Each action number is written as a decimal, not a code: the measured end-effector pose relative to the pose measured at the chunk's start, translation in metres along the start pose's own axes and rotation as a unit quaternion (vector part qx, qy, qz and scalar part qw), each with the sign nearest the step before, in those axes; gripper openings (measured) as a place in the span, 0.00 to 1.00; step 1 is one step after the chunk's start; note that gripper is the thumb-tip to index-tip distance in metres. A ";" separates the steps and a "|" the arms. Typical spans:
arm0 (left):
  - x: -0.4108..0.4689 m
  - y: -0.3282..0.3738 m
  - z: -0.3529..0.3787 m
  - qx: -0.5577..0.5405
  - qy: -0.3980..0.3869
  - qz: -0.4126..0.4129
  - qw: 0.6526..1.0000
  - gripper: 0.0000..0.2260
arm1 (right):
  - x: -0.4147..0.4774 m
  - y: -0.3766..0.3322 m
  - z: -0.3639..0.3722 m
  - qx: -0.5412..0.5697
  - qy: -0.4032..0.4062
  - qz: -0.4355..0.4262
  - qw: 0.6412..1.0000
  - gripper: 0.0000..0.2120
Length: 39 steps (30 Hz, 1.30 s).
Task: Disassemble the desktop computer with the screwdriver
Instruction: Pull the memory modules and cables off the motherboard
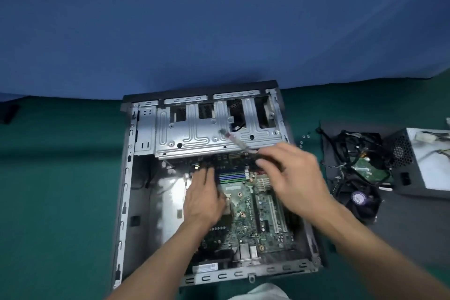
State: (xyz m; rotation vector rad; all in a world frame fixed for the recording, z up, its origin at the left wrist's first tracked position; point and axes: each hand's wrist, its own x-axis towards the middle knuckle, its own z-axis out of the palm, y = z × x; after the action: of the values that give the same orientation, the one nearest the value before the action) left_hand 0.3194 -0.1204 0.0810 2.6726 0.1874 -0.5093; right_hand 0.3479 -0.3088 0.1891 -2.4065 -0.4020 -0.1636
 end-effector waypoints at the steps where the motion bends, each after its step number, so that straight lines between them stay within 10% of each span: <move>1: 0.000 0.008 0.003 0.018 -0.043 0.031 0.998 0.31 | -0.003 0.005 -0.011 0.028 0.044 0.032 0.998 0.06; 5: -0.004 0.028 0.023 0.064 -0.188 0.056 0.979 0.33 | -0.020 0.045 -0.036 0.095 0.142 0.206 0.964 0.06; 9: -0.011 0.035 0.032 0.076 -0.248 0.034 0.965 0.35 | -0.043 0.098 -0.022 -0.013 0.044 0.337 0.940 0.04; 16: -0.010 0.040 0.031 0.106 -0.265 0.023 0.958 0.35 | -0.047 0.124 0.022 -0.148 -0.177 0.302 0.925 0.06; 29: -0.009 0.041 0.023 0.117 -0.257 0.039 0.959 0.33 | -0.040 0.135 0.038 -0.268 -0.241 0.281 0.889 0.16; 39: -0.013 0.039 0.027 0.126 -0.271 0.063 0.952 0.35 | -0.038 0.059 0.004 0.120 -0.051 0.344 0.930 0.23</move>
State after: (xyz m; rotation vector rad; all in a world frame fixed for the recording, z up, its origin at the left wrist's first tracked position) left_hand 0.3061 -0.1681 0.0773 2.6360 -0.2213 -1.2659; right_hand 0.3315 -0.3576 0.1415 -2.1725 0.3720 0.3106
